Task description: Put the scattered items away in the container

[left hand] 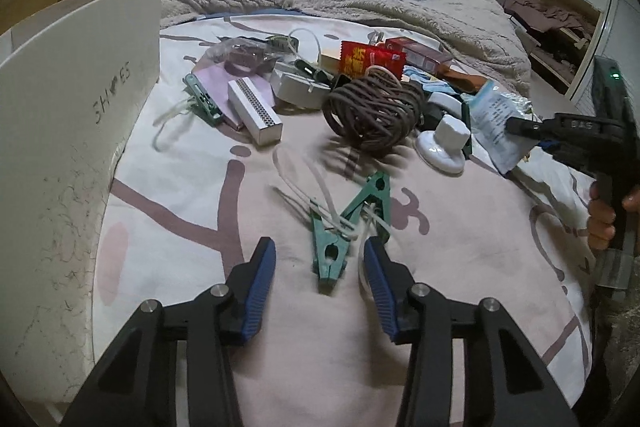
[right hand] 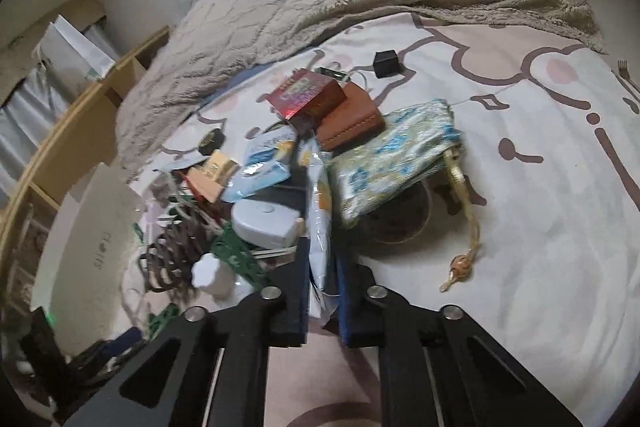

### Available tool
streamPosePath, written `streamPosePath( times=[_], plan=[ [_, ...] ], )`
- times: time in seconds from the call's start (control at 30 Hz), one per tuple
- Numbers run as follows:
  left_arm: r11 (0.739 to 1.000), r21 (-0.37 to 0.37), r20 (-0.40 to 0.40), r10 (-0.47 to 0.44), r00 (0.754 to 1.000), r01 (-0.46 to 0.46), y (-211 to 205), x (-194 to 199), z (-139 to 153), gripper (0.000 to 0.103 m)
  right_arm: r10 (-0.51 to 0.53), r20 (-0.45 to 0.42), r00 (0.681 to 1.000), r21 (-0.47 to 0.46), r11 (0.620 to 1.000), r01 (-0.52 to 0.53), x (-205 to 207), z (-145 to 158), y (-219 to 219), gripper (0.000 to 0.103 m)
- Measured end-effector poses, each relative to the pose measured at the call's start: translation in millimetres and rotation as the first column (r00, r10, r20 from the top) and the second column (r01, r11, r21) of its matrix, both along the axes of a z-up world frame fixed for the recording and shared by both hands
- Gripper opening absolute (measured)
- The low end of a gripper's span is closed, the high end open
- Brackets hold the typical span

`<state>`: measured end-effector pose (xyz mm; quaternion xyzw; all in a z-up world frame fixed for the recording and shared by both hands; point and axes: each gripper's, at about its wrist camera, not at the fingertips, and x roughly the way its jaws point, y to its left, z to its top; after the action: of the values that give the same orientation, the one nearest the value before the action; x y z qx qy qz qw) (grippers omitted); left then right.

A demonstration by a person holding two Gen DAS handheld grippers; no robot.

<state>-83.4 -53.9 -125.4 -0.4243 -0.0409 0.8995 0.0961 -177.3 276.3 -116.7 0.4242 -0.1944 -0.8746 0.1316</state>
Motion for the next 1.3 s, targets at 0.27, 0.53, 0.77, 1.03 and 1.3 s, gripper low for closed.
streamPosePath(
  times=[0.27,0.53,0.77,1.03,1.3],
  plan=[
    [1.0,0.009,0.002,-0.015,1.0,0.015,2,-1,-1,0.023,0.058,0.011,0.998,-0.027,0.998,-0.057,30,17,5,0.011],
    [1.0,0.015,-0.04,0.011,0.999,-0.011,-4,5,12,0.017,0.131,0.107,0.986,-0.135,0.984,-0.116,80,4,16,0.011],
    [0.999,0.032,-0.097,0.038,0.995,-0.035,-11,9,30,0.017,0.127,0.129,0.983,-0.195,0.976,-0.1,105,-18,27,0.011],
    [0.997,0.063,-0.164,-0.04,0.986,0.051,8,23,47,0.017,0.071,0.133,0.989,-0.177,0.983,-0.047,104,-18,35,0.011],
    [0.973,0.041,-0.136,-0.222,0.966,0.229,60,40,40,0.017,0.018,0.107,0.994,0.018,1.0,-0.02,107,-15,32,0.028]
  ],
)
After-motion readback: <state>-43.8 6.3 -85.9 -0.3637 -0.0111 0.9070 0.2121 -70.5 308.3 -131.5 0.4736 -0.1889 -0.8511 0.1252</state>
